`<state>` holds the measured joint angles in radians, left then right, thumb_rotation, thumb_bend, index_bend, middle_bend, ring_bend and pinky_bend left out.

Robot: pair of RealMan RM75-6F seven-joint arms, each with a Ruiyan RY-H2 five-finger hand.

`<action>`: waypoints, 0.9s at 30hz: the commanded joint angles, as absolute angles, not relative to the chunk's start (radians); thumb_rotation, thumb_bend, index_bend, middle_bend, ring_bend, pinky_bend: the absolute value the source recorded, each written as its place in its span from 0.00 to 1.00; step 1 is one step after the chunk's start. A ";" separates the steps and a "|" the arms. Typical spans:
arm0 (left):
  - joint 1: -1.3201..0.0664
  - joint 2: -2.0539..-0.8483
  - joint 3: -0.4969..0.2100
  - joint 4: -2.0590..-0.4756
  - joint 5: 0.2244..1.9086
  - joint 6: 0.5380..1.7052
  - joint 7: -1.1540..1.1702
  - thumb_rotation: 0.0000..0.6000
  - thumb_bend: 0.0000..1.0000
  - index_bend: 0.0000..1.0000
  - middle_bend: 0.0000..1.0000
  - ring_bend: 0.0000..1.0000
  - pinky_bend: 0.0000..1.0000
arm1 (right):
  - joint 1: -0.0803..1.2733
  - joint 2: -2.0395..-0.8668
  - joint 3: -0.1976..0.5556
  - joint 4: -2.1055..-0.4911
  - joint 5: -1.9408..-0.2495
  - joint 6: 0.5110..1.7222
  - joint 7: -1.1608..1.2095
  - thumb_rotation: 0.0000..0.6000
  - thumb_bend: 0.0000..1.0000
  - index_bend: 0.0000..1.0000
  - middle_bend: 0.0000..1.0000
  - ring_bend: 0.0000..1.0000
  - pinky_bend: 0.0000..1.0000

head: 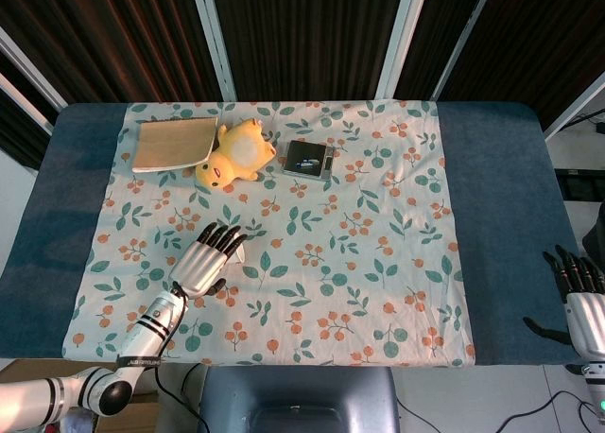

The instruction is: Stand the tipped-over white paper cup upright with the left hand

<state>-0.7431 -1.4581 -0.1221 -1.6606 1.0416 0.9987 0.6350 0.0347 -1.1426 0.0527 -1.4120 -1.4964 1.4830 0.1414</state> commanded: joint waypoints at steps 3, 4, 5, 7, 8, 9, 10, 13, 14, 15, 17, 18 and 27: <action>-0.814 -1.586 -0.213 -1.667 0.781 1.081 0.796 1.00 0.30 0.00 0.00 0.00 0.00 | 0.032 -1.141 0.052 -1.406 -1.497 1.486 0.150 1.00 0.00 0.00 0.00 0.00 0.00; -0.822 -1.598 -0.223 -1.656 0.743 1.081 0.801 1.00 0.30 0.00 0.00 0.00 0.00 | 0.032 -1.142 0.052 -1.404 -1.496 1.485 0.153 1.00 0.00 0.00 0.00 0.00 0.00; -0.828 -1.605 -0.229 -1.647 0.718 1.080 0.804 1.00 0.30 0.00 0.00 0.00 0.00 | 0.032 -1.142 0.052 -1.402 -1.495 1.485 0.156 1.00 0.00 0.00 0.00 0.00 0.00; -0.841 -1.618 -0.240 -1.626 0.668 1.081 0.812 1.00 0.30 0.00 0.00 0.00 0.00 | 0.033 -1.143 0.053 -1.397 -1.492 1.482 0.163 1.00 0.00 0.00 0.00 0.00 0.00; -0.845 -1.624 -0.244 -1.614 0.654 1.086 0.814 1.00 0.30 0.00 0.00 0.00 0.00 | 0.033 -1.144 0.053 -1.395 -1.492 1.480 0.166 1.00 0.00 0.00 0.00 0.00 0.00; -0.849 -1.630 -0.247 -1.601 0.643 1.092 0.816 1.00 0.30 0.00 0.00 0.00 0.00 | 0.033 -1.144 0.053 -1.393 -1.492 1.479 0.168 1.00 0.00 0.00 0.00 0.00 0.00; -0.853 -1.637 -0.251 -1.586 0.627 1.096 0.817 1.00 0.30 0.00 0.00 0.00 0.00 | 0.033 -1.145 0.053 -1.390 -1.491 1.479 0.171 1.00 0.00 0.00 0.00 0.00 0.00; -0.861 -1.644 -0.263 -1.566 0.576 1.098 0.815 1.00 0.30 0.00 0.00 0.00 0.00 | 0.034 -1.146 0.053 -1.384 -1.490 1.475 0.175 1.00 0.00 0.00 0.00 0.00 0.00; -0.863 -1.645 -0.265 -1.562 0.564 1.097 0.816 1.00 0.30 0.00 0.00 0.00 0.00 | 0.035 -1.146 0.054 -1.384 -1.490 1.475 0.175 1.00 0.00 0.00 0.00 0.00 0.00; -0.866 -1.644 -0.266 -1.559 0.553 1.096 0.816 1.00 0.30 0.00 0.00 0.00 0.00 | 0.034 -1.146 0.053 -1.384 -1.491 1.476 0.176 1.00 0.00 0.00 0.00 0.00 0.00; -0.871 -1.639 -0.266 -1.558 0.527 1.087 0.819 1.00 0.30 0.00 0.00 0.00 0.00 | 0.035 -1.146 0.053 -1.383 -1.493 1.476 0.177 1.00 0.00 0.00 0.00 0.00 0.00; -0.874 -1.634 -0.264 -1.562 0.515 1.077 0.821 1.00 0.30 0.00 0.00 0.00 0.00 | 0.035 -1.145 0.052 -1.383 -1.494 1.476 0.177 1.00 0.00 0.00 0.00 0.00 0.00; -0.914 -1.636 -0.255 -1.549 0.454 1.072 0.838 1.00 0.30 0.00 0.04 0.00 0.00 | 0.038 -1.141 0.051 -1.385 -1.498 1.474 0.173 1.00 0.00 0.00 0.00 0.00 0.00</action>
<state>-0.9087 -1.6303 -0.2559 -1.5559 0.4576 1.0674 0.8370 0.0379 -1.1413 0.0503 -1.3843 -1.4984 1.4731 0.1742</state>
